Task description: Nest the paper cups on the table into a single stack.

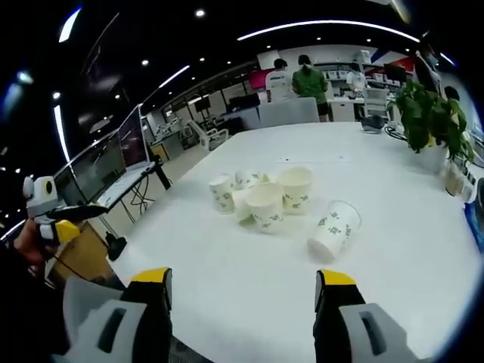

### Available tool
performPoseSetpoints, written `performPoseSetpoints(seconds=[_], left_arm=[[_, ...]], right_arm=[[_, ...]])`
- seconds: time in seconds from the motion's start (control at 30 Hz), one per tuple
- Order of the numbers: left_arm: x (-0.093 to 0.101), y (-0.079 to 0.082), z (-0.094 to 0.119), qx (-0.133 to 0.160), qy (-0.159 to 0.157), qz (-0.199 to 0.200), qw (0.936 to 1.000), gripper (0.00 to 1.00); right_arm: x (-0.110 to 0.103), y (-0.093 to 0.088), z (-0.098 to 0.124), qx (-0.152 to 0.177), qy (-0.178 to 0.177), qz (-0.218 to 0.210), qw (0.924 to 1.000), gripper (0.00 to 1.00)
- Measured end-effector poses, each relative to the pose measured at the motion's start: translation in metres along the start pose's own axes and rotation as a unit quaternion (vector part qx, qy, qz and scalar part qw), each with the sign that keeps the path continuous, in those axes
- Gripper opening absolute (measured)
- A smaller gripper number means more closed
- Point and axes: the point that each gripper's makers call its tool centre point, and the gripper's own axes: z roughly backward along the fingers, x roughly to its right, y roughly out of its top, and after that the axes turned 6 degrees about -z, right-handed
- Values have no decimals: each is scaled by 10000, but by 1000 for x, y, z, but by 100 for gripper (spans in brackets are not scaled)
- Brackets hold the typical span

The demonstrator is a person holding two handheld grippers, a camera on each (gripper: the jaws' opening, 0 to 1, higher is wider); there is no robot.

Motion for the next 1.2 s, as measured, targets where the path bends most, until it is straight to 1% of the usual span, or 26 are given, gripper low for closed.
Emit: performPoseSetpoints(seconds=[0.1,0.2,0.3,0.33,0.4,0.47,0.53,0.57,0.6,0.67,0.73,0.8,0.87,0.9,1.0,1.07,1.1,1.2], left_arm=[[-1,1,0,30,27,17,10000,82],[-3,4,1,68,52,25,10000,82],[-2,3,1,72,54,28,10000,82],[-2,3,2,63,52,22,10000,82],[-2,1,2,38,39,22,10000,82],[-2,-1,2,3,29,-5,10000,82],[0,-2,4,-17,31,-24,10000,82],[1,-2,4,-21,38,-22,10000,82],[1,-3,5,-24,45,-17,10000,82],[0,-3,7,-15,84,9,10000,82],[1,-3,9,-16,110,30,9999,82],[3,-3,10,-21,126,46,9999,82],[5,-3,11,-32,135,44,9999,82],[6,-3,11,-38,141,41,9999,82],[8,-4,13,-45,163,48,9998,82],[8,-5,13,-46,178,68,9998,81],[8,-5,13,-48,183,85,9998,81],[10,-8,13,-86,179,95,9998,81]], right_arm=[[6,3,-1,-1,-48,0,10000,78],[19,7,-4,-23,-145,-35,9999,78],[24,9,-6,-35,-198,-66,9998,78],[33,9,-11,-83,-266,-146,9995,78],[38,10,-12,-152,-323,-237,9991,75],[51,14,-21,-209,-391,-304,9986,74],[72,14,-31,-294,-511,-476,9971,73],[77,14,-33,-316,-566,-558,9963,73],[75,15,-33,-335,-624,-647,9954,73],[83,17,-38,-353,-742,-839,9931,71],[96,18,-48,-465,-878,-871,9912,67],[106,18,-55,-521,-960,-975,9892,66],[104,19,-55,-548,-998,-1049,9879,66],[113,22,-61,-580,-1032,-1104,9868,66],[115,25,-68,-634,-1069,-1169,9853,66],[112,21,-71,-734,-1129,-1204,9836,65],[119,23,-75,-794,-1199,-1218,9821,63],[121,24,-81,-850,-1242,-1267,9805,63]])
